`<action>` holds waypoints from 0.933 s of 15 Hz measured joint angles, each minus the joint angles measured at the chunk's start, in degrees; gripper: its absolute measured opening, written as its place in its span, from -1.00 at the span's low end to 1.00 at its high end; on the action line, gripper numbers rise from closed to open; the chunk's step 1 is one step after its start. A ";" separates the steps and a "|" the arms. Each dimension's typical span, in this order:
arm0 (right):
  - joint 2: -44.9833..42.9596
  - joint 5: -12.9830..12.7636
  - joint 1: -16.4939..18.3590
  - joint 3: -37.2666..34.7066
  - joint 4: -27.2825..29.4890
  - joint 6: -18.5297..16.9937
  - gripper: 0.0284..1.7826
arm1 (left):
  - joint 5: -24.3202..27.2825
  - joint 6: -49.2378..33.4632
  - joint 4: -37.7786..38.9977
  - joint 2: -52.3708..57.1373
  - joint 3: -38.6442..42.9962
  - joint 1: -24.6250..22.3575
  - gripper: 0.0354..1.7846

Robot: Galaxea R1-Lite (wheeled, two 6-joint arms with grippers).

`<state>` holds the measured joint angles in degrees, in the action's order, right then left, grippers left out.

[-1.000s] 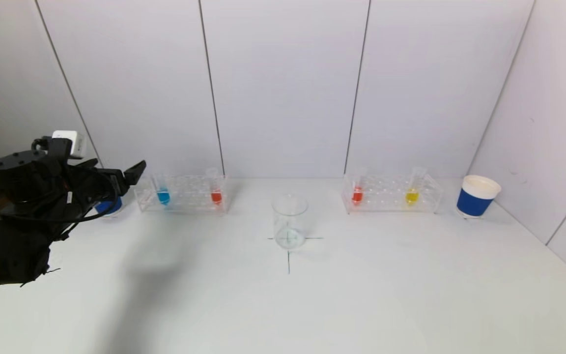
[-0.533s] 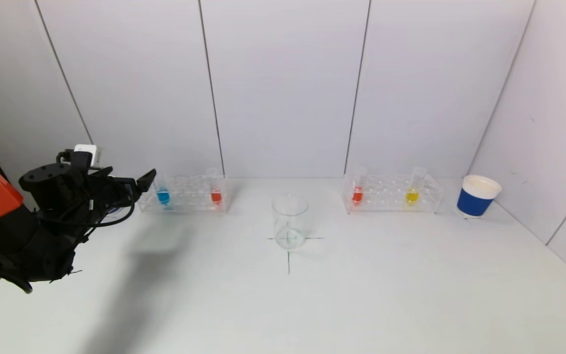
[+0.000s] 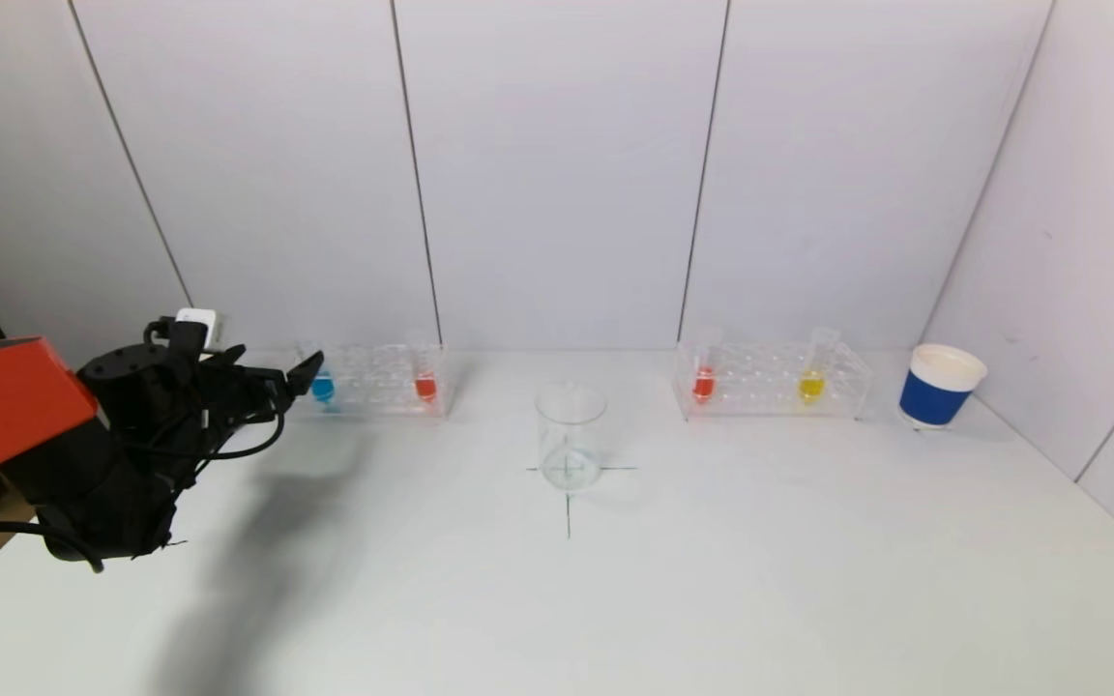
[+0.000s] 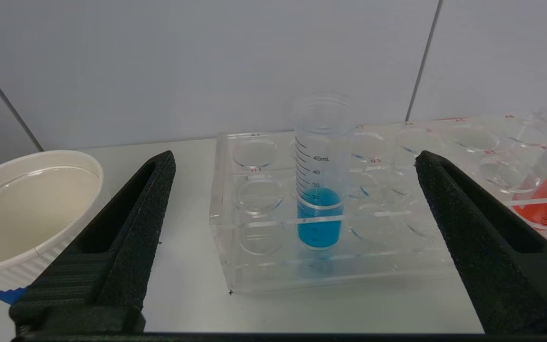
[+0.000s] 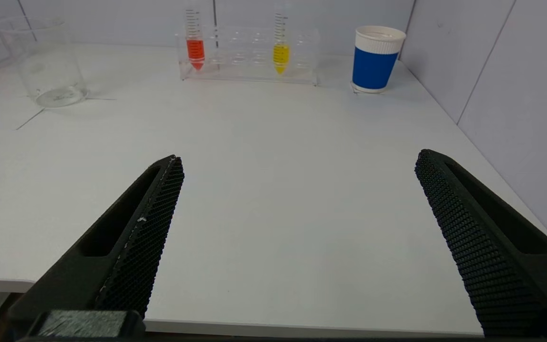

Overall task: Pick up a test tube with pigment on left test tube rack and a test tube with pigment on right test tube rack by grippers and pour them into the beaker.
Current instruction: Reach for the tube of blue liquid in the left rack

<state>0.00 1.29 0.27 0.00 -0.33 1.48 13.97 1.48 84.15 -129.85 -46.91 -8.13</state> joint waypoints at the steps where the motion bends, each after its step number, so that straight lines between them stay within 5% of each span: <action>1: 0.00 0.00 0.00 0.00 0.00 0.00 0.99 | 0.02 -0.02 -0.02 -0.71 -0.83 -0.22 0.98; 14: 0.00 -0.02 0.00 0.00 0.00 0.00 0.99 | 0.90 0.39 -0.80 -5.16 -7.58 -0.16 0.98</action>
<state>0.00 1.27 0.27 0.00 -0.33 1.48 14.87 1.87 83.35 -135.01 -54.49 -8.29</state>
